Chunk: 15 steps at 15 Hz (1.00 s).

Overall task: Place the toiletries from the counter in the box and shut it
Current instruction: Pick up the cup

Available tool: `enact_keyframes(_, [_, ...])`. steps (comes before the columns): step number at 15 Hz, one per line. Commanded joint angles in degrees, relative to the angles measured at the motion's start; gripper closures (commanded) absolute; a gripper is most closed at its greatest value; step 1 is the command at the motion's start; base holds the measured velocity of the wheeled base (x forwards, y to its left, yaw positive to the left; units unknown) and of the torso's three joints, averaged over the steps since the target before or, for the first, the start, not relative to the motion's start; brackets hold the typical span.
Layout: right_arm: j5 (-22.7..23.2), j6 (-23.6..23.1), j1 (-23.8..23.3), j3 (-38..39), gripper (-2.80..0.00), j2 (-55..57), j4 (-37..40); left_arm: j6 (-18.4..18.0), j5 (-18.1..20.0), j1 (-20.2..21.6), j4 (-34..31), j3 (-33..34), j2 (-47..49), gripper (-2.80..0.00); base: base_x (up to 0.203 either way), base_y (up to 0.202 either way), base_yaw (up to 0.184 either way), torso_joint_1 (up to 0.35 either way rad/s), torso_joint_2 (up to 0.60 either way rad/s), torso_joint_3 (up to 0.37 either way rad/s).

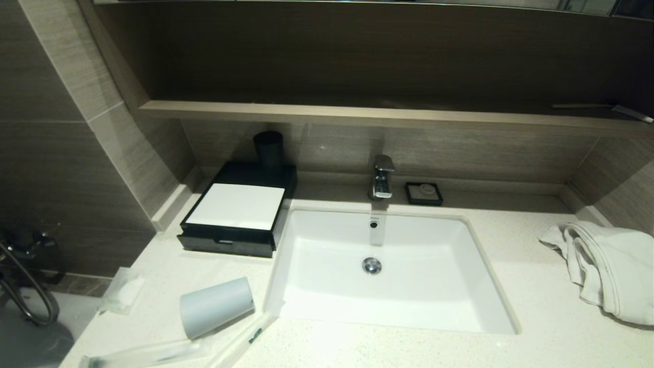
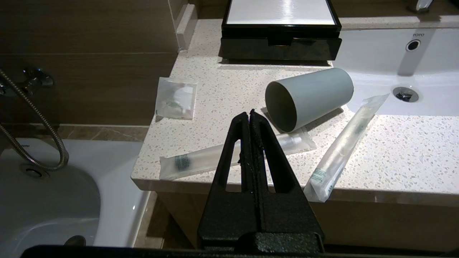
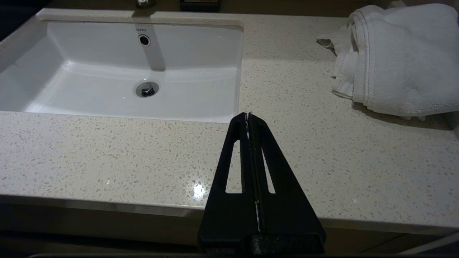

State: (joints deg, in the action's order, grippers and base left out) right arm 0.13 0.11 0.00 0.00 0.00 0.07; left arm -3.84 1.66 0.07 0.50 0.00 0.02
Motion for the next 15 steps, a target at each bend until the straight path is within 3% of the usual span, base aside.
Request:
enact_keyframes(1, [0.04,-0.02,-0.01,0.00,0.00,0.00,0.01,-0.03,0.01,0.01,0.03,0.00,-0.02,0.00,0.000,0.000,0.000,0.000,0.00,0.000])
enact_keyframes(15, [0.04,-0.02,0.00,0.00,0.00,0.00,0.01,-0.03,0.01,0.01,0.03,0.00,-0.02,0.00,0.000,0.000,0.000,0.000,0.00,0.000])
